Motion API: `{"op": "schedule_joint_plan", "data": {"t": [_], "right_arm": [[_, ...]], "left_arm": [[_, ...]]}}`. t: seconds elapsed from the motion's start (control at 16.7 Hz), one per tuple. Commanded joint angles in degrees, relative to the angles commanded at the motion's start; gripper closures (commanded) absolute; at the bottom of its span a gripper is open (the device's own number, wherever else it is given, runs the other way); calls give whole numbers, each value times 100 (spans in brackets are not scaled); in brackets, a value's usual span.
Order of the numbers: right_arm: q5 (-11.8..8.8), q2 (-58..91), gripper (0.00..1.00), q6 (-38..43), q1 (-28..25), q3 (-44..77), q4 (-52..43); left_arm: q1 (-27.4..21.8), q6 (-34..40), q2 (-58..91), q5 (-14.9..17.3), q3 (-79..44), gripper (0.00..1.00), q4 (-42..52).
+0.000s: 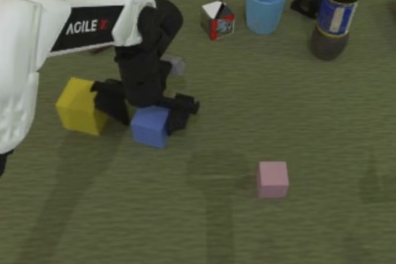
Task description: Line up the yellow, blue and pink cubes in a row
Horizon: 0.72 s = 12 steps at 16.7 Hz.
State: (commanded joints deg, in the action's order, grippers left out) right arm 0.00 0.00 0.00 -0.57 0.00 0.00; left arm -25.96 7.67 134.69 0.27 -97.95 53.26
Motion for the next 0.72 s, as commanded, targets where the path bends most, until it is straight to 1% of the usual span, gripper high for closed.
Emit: {"op": "schedule_joint_plan", "data": {"t": [0.42, 0.48, 0.72], "right_arm": [[0, 0, 0, 0, 0, 0, 0], [0, 0, 0, 0, 0, 0, 0], [0, 0, 0, 0, 0, 0, 0]], "left_arm": [[0, 0, 0, 0, 0, 98, 0], [0, 0, 0, 0, 0, 100, 0], [0, 0, 0, 0, 0, 100, 0]]}}
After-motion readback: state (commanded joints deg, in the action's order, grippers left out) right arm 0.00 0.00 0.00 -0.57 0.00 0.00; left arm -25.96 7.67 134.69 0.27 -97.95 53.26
